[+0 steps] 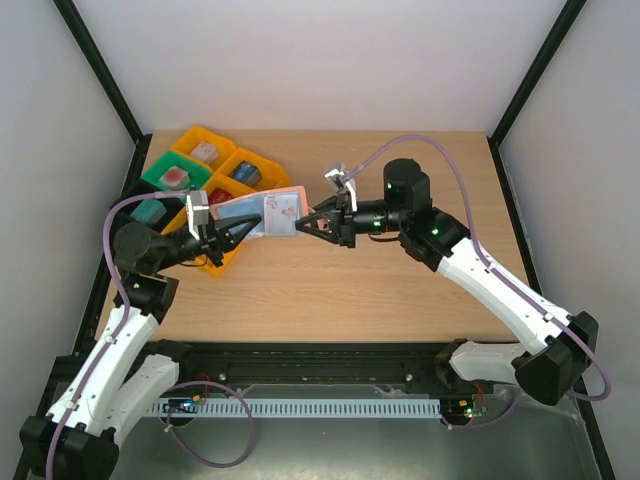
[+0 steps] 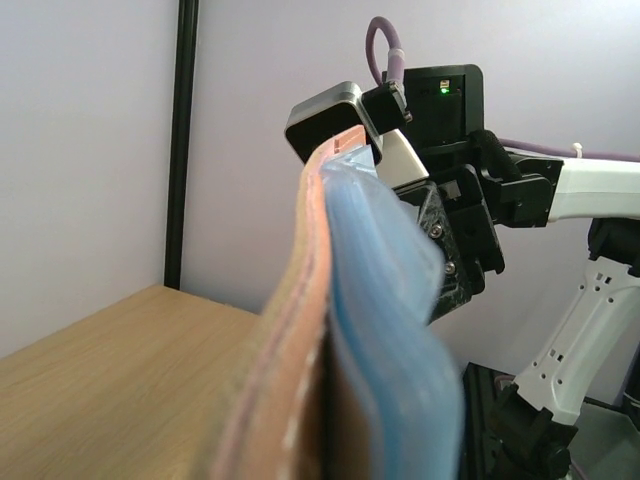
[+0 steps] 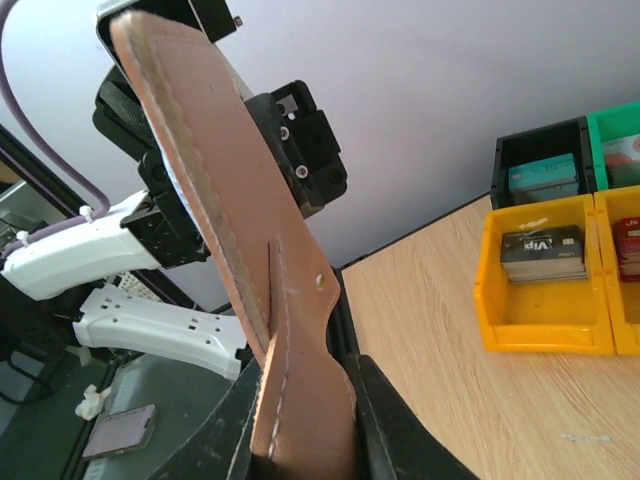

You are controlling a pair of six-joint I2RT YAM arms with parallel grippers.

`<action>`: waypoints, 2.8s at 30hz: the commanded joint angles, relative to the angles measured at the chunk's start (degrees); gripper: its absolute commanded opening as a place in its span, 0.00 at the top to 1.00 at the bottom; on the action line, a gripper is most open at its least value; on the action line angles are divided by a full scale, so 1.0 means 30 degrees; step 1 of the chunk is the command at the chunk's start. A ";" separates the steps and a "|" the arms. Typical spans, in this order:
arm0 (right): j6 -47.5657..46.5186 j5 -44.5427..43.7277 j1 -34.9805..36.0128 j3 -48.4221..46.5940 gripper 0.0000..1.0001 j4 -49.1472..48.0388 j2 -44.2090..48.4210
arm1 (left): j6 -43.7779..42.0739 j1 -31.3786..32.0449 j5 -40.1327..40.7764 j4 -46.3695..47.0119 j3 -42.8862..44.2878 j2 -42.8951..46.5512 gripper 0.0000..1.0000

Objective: Take the credit cards out of the card holder

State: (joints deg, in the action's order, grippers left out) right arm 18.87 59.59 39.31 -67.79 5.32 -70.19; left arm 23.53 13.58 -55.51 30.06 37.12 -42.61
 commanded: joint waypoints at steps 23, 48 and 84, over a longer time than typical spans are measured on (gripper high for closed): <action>-0.2606 -0.2332 -0.0154 -0.1517 0.75 0.2418 -0.0433 | -0.1719 -0.0164 -0.0503 0.0039 0.0487 0.0221 0.98; 0.0467 -0.3315 0.2126 -0.1838 0.29 -0.0854 -0.1562 | -0.1735 -0.0163 0.0103 -0.0233 0.0094 0.0362 0.98; 0.0011 -0.7192 0.4234 -0.2855 0.71 -0.1384 -0.2193 | 0.0943 -0.0048 -0.0377 0.1558 -0.0663 0.0532 0.98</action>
State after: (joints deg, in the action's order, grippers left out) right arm 20.95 38.54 51.75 -75.46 0.25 -78.22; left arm 24.88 12.95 -53.34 30.61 35.53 -41.98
